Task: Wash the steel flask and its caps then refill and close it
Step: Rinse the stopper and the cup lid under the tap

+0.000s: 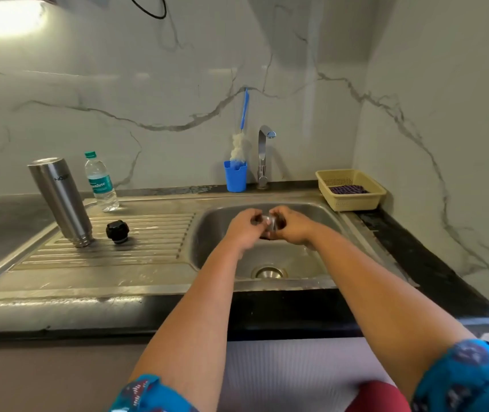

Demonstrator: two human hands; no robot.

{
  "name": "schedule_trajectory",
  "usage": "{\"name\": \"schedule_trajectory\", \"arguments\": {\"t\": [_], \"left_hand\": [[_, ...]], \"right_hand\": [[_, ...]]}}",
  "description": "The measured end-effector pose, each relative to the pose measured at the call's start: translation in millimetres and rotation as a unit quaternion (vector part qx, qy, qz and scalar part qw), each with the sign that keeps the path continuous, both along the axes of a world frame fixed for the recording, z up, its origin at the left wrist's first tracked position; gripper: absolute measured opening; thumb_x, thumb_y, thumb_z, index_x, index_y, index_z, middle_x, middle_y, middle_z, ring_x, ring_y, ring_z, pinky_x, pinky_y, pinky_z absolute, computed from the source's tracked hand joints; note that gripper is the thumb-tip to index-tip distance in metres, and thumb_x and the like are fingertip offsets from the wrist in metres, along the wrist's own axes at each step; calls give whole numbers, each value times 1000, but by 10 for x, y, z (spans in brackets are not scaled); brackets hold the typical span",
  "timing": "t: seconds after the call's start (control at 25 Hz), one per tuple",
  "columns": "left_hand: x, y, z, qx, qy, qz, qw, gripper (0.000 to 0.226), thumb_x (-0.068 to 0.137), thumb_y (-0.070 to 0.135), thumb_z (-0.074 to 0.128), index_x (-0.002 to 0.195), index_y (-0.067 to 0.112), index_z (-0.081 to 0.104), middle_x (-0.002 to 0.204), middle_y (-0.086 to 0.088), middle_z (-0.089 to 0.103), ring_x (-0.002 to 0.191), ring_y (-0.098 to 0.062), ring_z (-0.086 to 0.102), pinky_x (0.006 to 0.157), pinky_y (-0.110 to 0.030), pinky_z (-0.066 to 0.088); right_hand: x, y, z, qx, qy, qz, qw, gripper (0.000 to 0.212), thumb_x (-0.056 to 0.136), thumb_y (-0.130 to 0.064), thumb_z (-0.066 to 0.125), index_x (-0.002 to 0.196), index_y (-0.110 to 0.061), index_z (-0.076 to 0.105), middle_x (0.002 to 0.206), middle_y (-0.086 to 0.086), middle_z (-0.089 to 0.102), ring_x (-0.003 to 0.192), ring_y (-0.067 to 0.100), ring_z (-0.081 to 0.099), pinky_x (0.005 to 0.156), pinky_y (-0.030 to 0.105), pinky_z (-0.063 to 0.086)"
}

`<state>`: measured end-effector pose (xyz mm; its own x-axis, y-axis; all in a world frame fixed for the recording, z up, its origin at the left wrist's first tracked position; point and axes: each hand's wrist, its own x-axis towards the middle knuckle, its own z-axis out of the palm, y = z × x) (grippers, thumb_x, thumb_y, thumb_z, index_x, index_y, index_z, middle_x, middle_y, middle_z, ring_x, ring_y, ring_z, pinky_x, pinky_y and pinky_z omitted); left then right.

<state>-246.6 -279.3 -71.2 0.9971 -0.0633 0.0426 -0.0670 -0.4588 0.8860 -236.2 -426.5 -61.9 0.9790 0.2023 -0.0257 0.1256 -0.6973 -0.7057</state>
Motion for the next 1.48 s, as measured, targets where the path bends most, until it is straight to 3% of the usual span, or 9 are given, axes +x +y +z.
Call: {"name": "schedule_trajectory", "arguments": {"t": [0.12,0.24,0.44,0.6,0.72,0.8,0.96,1.16,1.48], "left_hand": [[-80,-40,41,-56,-81,16,995,46,97,23,62,141,21,49,133,4,57,115,-9,53,99,-26,41],[-71,-10,212,-105,-181,25,977,47,96,23,63,141,22,49,119,18,53,103,8,52,86,-7,42],[-120,187,-146,20,-21,-26,999,41,92,23,68,132,24,58,125,5,63,118,-15,58,102,-33,46],[-188,400,-101,-108,-67,36,991,47,96,30,62,141,25,49,126,5,61,117,-12,56,100,-34,46],[-252,702,-209,63,-12,41,997,37,94,33,64,129,22,58,121,5,62,113,-13,57,95,-31,45],[-315,943,-313,128,2,54,990,31,92,33,67,119,19,63,116,3,65,108,-15,60,95,-32,47],[-424,1644,-278,85,-32,157,984,26,93,30,68,114,16,65,109,0,67,102,-17,62,94,-35,50],[-450,2512,-260,44,-44,253,966,29,92,29,69,117,15,63,106,1,66,102,-18,62,90,-33,48],[-255,3183,-453,-12,-45,367,929,34,89,22,73,118,18,57,106,3,67,101,-18,62,84,-29,43]], "right_hand": [[-54,-63,198,38,-57,-3,998,78,74,-27,81,140,-26,39,124,-1,52,108,16,50,92,30,39],[-107,-18,511,117,-159,-14,980,79,72,-24,81,139,-32,40,121,0,53,108,17,52,95,31,42],[-163,84,-28,2,30,10,999,60,71,-23,81,124,-26,52,121,1,58,104,15,54,90,31,45],[-85,98,-11,126,-60,-64,988,67,71,-34,82,128,-32,49,121,-3,54,108,17,53,97,37,45],[-53,316,-190,-49,-5,-57,997,63,69,-35,83,123,-22,53,119,1,58,105,18,56,94,35,47],[-23,566,-294,-50,28,-55,997,65,69,-40,82,124,-19,53,120,2,58,106,18,55,94,34,46],[107,1273,-217,76,-13,-14,997,72,73,-39,81,133,-19,46,128,5,55,114,21,53,95,32,43],[285,2261,-340,39,-86,64,994,71,75,-31,80,134,-18,43,127,11,55,116,25,53,97,30,42],[777,2755,-511,-12,-86,44,995,69,75,-31,80,131,-17,43,124,12,55,112,28,56,86,30,46]]}}
